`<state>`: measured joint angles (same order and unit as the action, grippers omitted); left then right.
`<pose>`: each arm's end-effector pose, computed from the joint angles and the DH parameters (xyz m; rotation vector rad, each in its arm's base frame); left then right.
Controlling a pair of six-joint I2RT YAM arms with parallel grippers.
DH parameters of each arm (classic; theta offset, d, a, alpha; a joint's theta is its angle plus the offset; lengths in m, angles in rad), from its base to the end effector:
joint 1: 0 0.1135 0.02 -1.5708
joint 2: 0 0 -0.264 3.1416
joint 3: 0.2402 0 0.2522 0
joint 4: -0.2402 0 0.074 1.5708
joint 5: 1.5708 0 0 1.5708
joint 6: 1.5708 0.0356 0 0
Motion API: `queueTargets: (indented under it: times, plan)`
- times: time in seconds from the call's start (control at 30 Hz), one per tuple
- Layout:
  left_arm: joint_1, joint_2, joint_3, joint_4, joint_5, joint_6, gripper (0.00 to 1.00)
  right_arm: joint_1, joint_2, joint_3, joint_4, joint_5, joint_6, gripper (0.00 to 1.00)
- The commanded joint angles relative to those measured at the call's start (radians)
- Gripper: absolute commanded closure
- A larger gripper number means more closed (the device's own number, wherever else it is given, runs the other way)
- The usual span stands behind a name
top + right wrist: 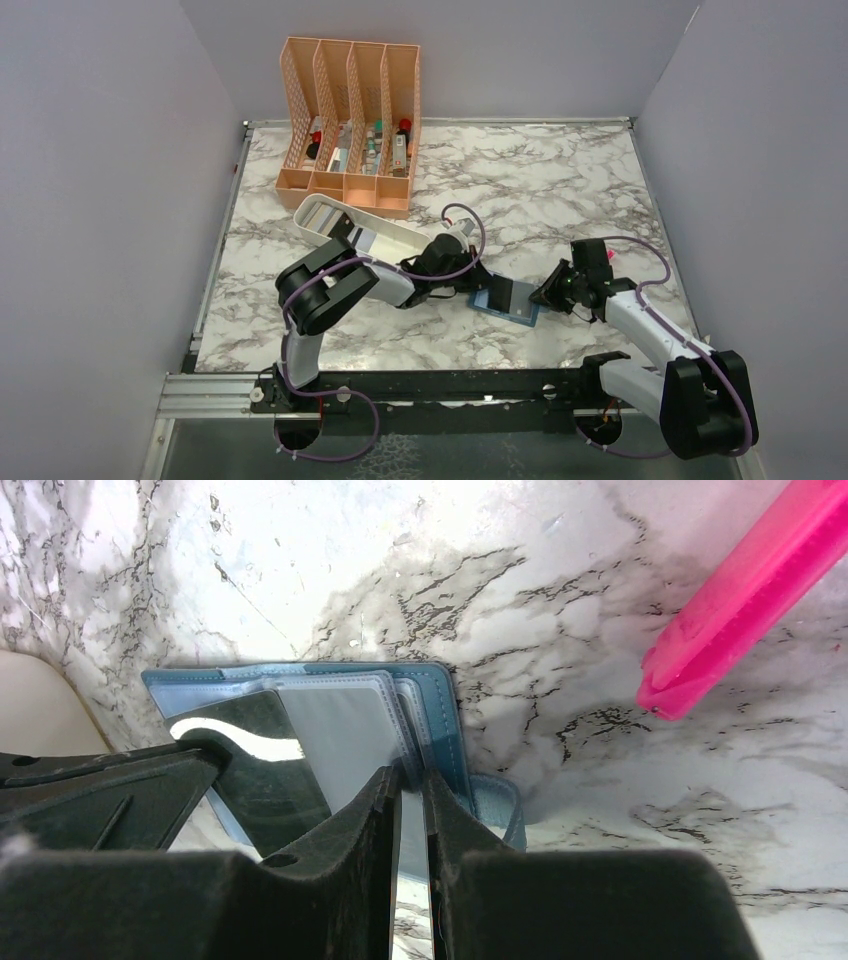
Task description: Put the credit cards into the card holder
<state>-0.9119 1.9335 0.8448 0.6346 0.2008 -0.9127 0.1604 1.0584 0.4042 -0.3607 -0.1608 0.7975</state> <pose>0.2260 -0.3034 0.1233 0.1433 2.2913 -1.2732 0.1758 0.0342 0.1494 0.7777 2.5541 0.5418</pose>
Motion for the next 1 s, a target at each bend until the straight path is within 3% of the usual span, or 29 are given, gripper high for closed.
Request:
queueTargets:
  times: [0.0, 0.67, 0.83, 0.97]
  plan:
    - [-0.017, -0.012, -0.027, -0.033, -0.038, 0.003, 1.00, 0.005, 0.030, -0.029, -0.019, 0.058, 0.006, 0.81]
    - [-0.073, 0.019, 0.057, -0.125, -0.051, -0.014, 0.99, 0.005, 0.002, -0.041, 0.000, 0.003, 0.009, 0.81]
    - [-0.076, 0.010, 0.084, -0.179, -0.075, -0.009, 0.89, 0.005, -0.005, -0.021, -0.044, 0.021, 0.017, 0.80]
    - [-0.076, -0.009, 0.097, -0.224, -0.093, 0.003, 0.84, 0.005, -0.026, -0.007, -0.101, 0.068, 0.048, 0.73]
